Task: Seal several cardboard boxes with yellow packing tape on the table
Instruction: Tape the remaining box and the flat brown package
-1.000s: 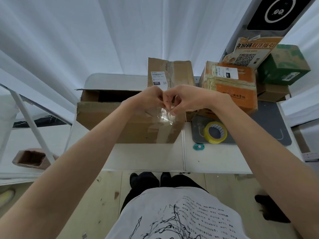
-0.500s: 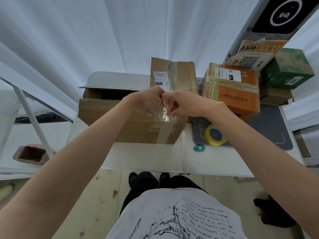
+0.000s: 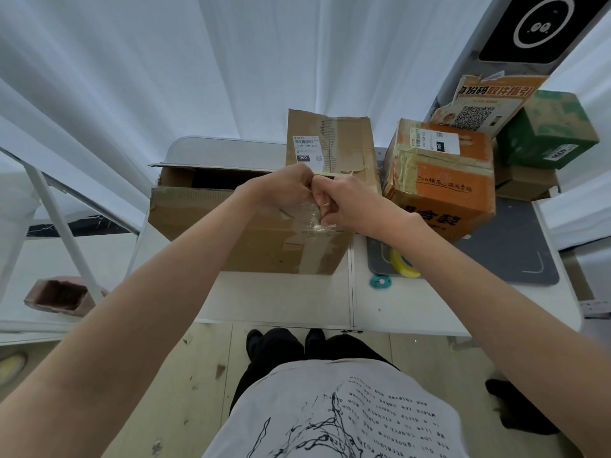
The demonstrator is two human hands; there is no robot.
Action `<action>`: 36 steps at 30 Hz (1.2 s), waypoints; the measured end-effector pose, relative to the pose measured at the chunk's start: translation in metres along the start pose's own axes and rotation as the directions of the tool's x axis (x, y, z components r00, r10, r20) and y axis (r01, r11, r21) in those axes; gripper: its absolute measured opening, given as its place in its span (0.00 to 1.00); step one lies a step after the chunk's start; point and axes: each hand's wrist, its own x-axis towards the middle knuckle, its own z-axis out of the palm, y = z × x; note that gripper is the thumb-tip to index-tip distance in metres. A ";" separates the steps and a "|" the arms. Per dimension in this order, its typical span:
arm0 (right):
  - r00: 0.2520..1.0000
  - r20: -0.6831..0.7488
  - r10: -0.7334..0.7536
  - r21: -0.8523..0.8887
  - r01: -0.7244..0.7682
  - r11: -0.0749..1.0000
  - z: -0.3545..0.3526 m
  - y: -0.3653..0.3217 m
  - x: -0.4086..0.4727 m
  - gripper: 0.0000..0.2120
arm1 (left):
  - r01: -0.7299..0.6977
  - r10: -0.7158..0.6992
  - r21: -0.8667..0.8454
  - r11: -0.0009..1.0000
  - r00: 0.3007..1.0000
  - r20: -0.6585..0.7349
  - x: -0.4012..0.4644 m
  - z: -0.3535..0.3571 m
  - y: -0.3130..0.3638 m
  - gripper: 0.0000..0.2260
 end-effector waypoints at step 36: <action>0.996 -0.070 0.060 -0.243 -0.075 0.967 0.001 -0.027 -0.005 0.32 | 0.010 -0.002 -0.124 0.992 0.998 0.067 -0.021 -0.001 0.010 0.08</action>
